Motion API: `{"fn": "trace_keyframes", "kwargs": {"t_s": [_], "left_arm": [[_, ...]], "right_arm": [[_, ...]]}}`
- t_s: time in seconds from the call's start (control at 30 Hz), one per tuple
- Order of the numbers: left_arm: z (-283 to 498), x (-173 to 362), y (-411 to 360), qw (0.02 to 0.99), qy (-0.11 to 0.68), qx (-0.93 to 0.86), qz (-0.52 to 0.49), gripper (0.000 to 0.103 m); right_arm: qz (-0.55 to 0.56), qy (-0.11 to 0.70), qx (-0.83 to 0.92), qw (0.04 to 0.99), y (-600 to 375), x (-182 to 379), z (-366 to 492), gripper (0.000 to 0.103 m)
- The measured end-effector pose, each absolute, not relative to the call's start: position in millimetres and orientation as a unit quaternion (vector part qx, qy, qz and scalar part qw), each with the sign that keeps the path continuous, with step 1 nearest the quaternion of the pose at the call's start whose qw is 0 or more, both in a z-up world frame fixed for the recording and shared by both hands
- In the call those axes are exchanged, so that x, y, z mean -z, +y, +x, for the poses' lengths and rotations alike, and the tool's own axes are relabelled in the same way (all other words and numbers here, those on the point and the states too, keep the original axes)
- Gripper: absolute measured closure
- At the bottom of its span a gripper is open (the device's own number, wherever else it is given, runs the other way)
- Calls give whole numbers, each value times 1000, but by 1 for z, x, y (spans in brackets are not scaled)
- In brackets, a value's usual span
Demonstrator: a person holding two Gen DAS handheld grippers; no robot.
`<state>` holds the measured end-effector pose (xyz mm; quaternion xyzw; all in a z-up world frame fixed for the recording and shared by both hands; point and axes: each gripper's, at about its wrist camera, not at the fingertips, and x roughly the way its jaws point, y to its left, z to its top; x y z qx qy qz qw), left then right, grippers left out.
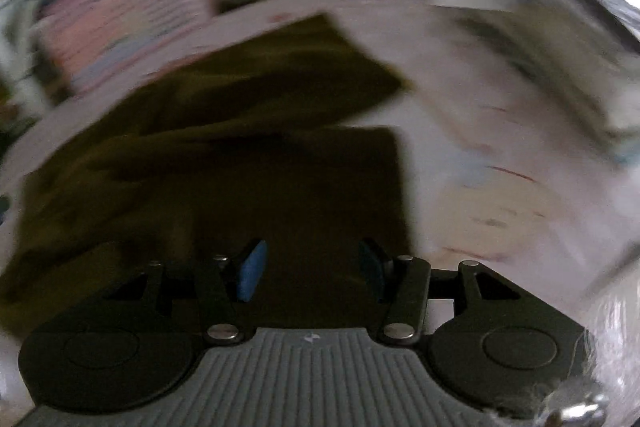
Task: Fold clothes
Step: 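Lay the fleece flat on the mat, pulling its edges apart with both grippers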
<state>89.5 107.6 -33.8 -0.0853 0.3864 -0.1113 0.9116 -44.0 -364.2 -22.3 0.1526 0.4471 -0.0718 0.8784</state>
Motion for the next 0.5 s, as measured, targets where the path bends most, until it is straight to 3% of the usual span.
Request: {"fn": "trace_keyframes", "kwargs": {"t_s": [0.03,0.07,0.1,0.3,0.43,0.5], "left_arm": [[95,40,104,907,400,109,-80,72],[98,43,101,905,404,107,-78,91],[98,42,102,905,402,108,-82,101],[86,-4,165,932,318,36,-171,101],[99,12,190,930,346,-44,-113,99],[102,23,197,921,371,-58,-104,86]], "right_arm": [[152,449,84,876,-369,25,-47,54],[152,451,96,874,-373,27,-50,54],[151,453,108,872,-378,30,-53,54],[136,471,128,862,-382,41,-61,54],[143,465,98,868,-373,40,-54,54],[135,466,81,870,-365,39,-46,54]]}}
